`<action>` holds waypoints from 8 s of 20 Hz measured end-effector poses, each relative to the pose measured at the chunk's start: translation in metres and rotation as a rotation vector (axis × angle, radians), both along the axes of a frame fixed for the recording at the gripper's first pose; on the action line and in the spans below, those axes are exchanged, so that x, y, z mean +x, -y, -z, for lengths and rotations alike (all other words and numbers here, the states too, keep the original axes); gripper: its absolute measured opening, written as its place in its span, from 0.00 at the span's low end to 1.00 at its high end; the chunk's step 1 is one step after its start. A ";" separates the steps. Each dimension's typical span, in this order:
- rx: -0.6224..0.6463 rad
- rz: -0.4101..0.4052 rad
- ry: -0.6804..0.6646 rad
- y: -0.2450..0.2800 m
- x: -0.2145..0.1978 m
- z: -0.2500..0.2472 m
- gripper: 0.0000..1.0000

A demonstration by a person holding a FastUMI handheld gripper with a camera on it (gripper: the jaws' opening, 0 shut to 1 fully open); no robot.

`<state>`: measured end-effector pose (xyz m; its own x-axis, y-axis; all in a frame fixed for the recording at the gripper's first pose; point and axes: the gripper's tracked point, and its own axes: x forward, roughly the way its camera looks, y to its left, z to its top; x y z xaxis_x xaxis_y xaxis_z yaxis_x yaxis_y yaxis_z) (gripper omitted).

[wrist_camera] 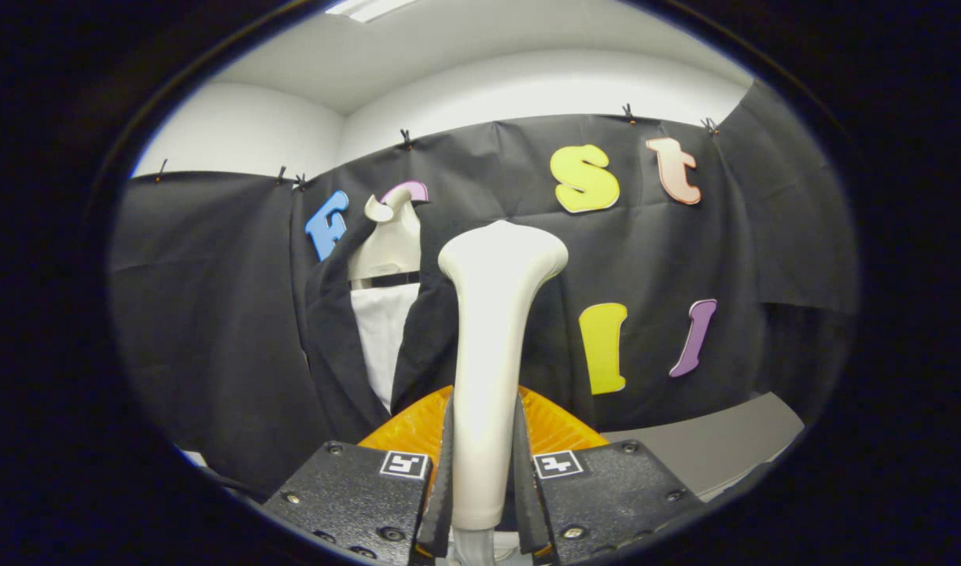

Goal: Iron the clothes twice with a garment steamer, once on the left side and once on the right side.

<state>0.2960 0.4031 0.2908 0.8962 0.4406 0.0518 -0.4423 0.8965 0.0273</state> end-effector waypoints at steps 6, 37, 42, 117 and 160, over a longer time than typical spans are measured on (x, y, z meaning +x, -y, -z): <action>-0.056 -0.010 -0.035 -0.008 0.008 0.028 0.35; -0.233 0.035 -0.356 0.020 -0.011 0.252 0.36; -0.254 0.036 -0.409 0.020 -0.014 0.281 0.36; -0.290 -0.125 -0.111 -0.216 -0.036 0.112 0.36; -0.434 -0.110 -0.435 -0.158 -0.038 0.303 0.36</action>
<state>0.2582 0.5611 -0.0122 0.7431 0.4305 -0.5123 -0.5630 0.8160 -0.1309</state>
